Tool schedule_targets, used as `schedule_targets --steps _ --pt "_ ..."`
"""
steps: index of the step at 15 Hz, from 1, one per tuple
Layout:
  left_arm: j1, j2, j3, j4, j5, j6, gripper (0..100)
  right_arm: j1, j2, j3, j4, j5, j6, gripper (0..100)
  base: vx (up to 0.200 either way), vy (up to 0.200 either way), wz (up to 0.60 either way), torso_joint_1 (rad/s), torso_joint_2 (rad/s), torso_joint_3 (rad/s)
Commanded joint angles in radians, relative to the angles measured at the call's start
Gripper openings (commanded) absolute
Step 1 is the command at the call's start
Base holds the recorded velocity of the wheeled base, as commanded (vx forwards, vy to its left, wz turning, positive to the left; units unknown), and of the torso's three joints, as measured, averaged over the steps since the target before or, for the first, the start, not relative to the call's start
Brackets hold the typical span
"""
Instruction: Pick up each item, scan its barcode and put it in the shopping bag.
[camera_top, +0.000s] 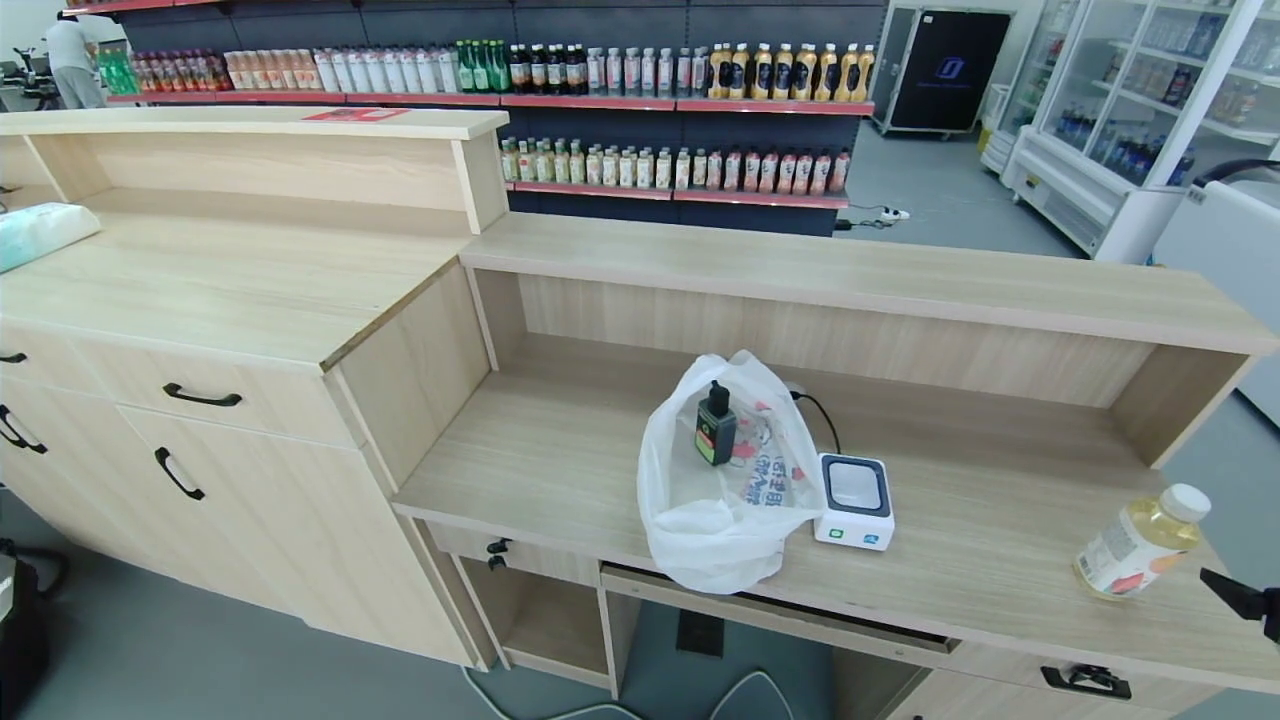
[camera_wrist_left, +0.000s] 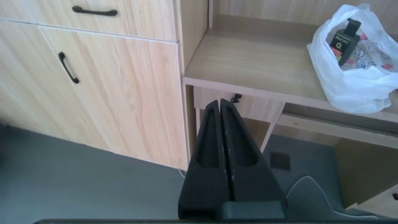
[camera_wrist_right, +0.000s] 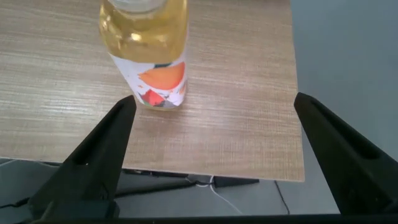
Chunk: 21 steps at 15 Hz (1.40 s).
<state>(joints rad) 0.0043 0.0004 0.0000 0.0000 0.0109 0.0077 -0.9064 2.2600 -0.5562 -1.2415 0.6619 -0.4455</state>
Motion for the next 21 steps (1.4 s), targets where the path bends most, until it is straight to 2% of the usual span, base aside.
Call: schedule_targets --steps 1,3,6,9,13,14,21 --pt "0.000 0.000 0.000 0.000 0.001 0.000 0 0.043 0.024 -0.039 -0.001 -0.004 0.001 100 0.000 0.000 0.00 0.000 0.00 0.000" --pt "0.000 0.000 0.000 0.000 0.000 0.000 0 0.076 0.041 -0.053 -0.003 -0.008 -0.002 100 0.000 0.000 0.00 0.000 0.00 0.000" --pt "0.000 0.000 0.000 0.000 0.000 0.000 0 0.126 0.072 -0.054 -0.024 -0.071 -0.004 100 0.000 0.000 0.00 0.000 0.00 0.000" --pt "0.000 0.000 0.000 0.000 0.000 0.000 0 0.159 0.098 -0.067 -0.035 -0.077 -0.005 100 0.000 0.000 0.00 0.000 0.00 0.000" --pt "0.000 0.000 0.000 0.000 0.000 0.000 0 0.181 0.138 -0.102 -0.061 -0.088 -0.009 100 0.000 0.000 0.00 0.000 0.00 0.000" --pt "0.000 0.000 0.000 0.000 0.000 0.000 0 0.193 0.158 -0.116 -0.076 -0.122 -0.009 100 0.000 0.000 0.00 0.000 0.00 0.000" --pt "0.000 0.000 0.000 0.000 0.000 0.000 0 0.251 0.211 -0.133 -0.122 -0.127 -0.007 100 0.000 0.000 0.00 0.000 0.00 0.000"
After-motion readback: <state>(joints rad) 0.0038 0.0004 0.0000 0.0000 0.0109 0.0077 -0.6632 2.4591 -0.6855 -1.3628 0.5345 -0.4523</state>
